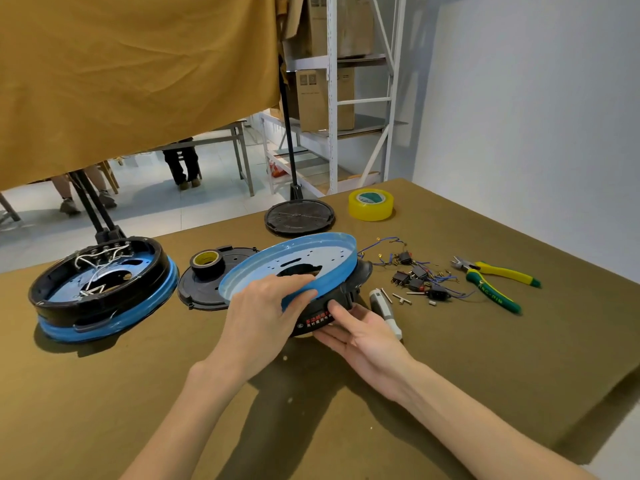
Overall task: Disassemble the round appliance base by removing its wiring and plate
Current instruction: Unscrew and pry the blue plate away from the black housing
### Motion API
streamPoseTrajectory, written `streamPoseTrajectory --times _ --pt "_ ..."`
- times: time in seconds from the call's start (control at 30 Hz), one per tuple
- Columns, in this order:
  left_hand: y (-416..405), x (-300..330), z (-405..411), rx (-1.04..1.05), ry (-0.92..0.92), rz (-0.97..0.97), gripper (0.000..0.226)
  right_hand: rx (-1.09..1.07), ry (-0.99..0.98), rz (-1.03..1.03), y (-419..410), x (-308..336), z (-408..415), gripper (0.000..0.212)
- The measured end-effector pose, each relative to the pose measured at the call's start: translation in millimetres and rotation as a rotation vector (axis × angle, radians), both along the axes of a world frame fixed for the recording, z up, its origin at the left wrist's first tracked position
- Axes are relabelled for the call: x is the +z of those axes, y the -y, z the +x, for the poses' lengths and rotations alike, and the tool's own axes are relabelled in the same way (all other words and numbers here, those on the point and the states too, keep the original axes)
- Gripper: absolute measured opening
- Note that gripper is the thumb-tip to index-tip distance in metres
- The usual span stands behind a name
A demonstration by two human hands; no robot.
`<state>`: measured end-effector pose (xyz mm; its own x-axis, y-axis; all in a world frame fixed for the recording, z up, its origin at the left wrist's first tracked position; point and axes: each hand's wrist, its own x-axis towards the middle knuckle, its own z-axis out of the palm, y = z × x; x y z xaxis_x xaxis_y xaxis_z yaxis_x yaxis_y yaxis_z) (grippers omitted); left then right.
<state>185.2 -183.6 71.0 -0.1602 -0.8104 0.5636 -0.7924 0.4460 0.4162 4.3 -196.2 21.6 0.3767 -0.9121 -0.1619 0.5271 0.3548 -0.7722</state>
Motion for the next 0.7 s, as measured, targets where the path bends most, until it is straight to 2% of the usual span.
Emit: streamPoseTrajectory --times 0.13,0.3,0.43,0.57,0.63,0.7 --pt "-2 -4 -6 0.048 -0.019 -0.089 0.029 -0.073 -0.062 -0.071 2 -1 6 0.057" --pt "-9 -9 -5 0.025 -0.007 -0.206 0.027 -0.090 -0.038 -0.083 3 -1 9 0.055" --pt "-4 -7 0 0.033 -0.090 -0.165 0.027 -0.110 -0.125 -0.165 4 3 9 0.058" --pt "-3 -4 2 0.033 -0.072 -0.137 0.026 -0.133 -0.156 -0.159 4 9 9 0.062" --pt "-1 -4 4 0.047 -0.172 -0.104 0.027 -0.128 -0.160 -0.166 4 12 11 0.058" --pt "-2 -4 1 0.033 -0.175 -0.113 0.027 -0.139 -0.141 -0.141 5 13 11 0.048"
